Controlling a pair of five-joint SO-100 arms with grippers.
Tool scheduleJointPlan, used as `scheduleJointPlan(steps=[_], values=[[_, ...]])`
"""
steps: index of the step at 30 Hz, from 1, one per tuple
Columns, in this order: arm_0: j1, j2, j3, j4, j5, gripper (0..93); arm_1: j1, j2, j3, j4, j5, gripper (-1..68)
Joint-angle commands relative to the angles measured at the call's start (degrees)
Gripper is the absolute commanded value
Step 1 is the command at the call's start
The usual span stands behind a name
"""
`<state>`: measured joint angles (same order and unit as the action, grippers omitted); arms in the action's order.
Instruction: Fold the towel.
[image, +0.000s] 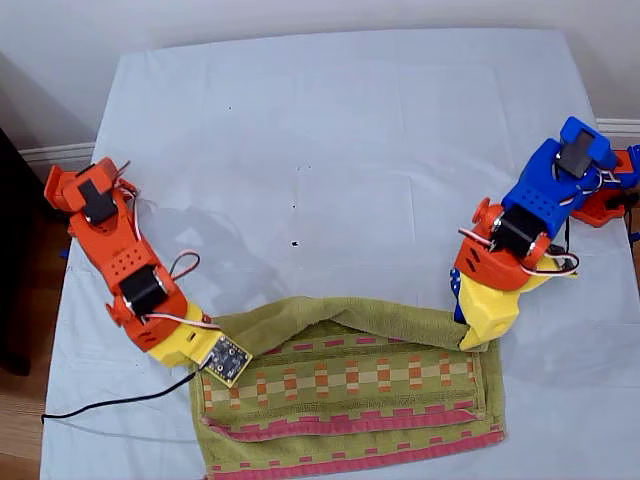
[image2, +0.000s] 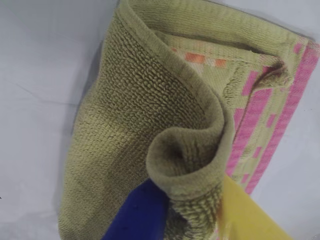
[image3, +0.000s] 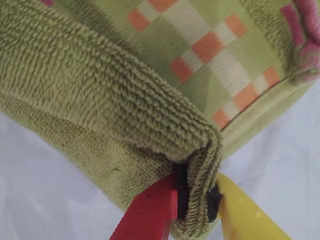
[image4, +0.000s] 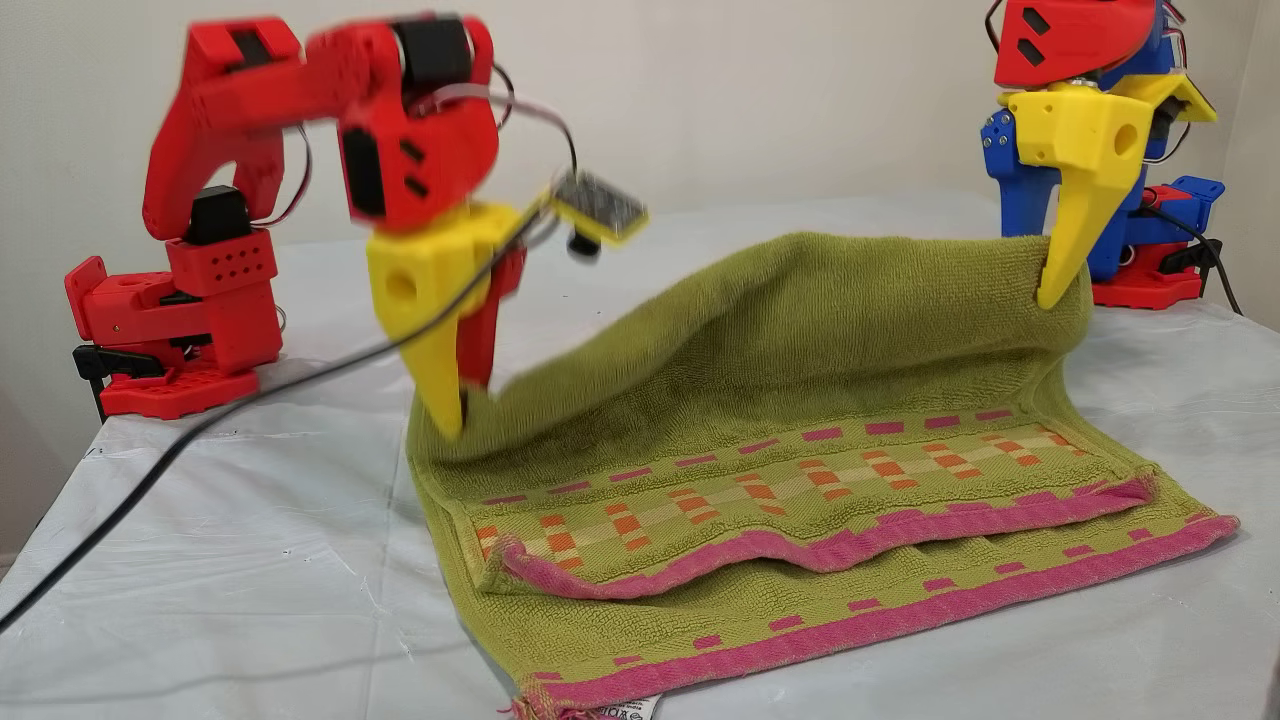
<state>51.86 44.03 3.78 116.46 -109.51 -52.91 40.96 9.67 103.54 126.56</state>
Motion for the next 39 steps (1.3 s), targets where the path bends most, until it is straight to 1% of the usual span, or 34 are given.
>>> scheduleJointPlan(steps=[1,4,11,15,19,26,32,39], values=[[2.2,-1.41,-28.48,2.02,-1.14,0.0,-1.67,-0.79,-12.66,-0.35,1.76,0.1],[2.55,-3.43,-31.46,1.76,-0.7,0.0,-2.9,-4.22,-17.84,-0.35,2.9,0.1],[3.6,-3.87,-31.46,-0.7,1.85,0.0,-5.36,-6.42,-21.18,-0.44,4.92,0.1],[4.75,-4.31,-31.46,-1.58,0.97,0.0,-5.45,-8.0,-21.27,-2.02,4.13,0.1],[5.01,-5.36,-31.46,-3.25,1.58,0.0,-5.62,-8.44,-21.27,-2.64,3.87,0.1],[5.19,-7.38,-31.46,-6.15,2.55,0.0,-7.82,-10.46,-21.36,-5.01,5.1,0.1],[6.24,-10.02,-31.46,-6.94,0.97,0.0,-9.67,-11.95,-21.36,-7.73,6.5,0.1],[6.33,-13.01,-31.46,-11.16,4.13,0.0,-9.84,-13.45,-21.36,-10.46,5.71,0.1]])
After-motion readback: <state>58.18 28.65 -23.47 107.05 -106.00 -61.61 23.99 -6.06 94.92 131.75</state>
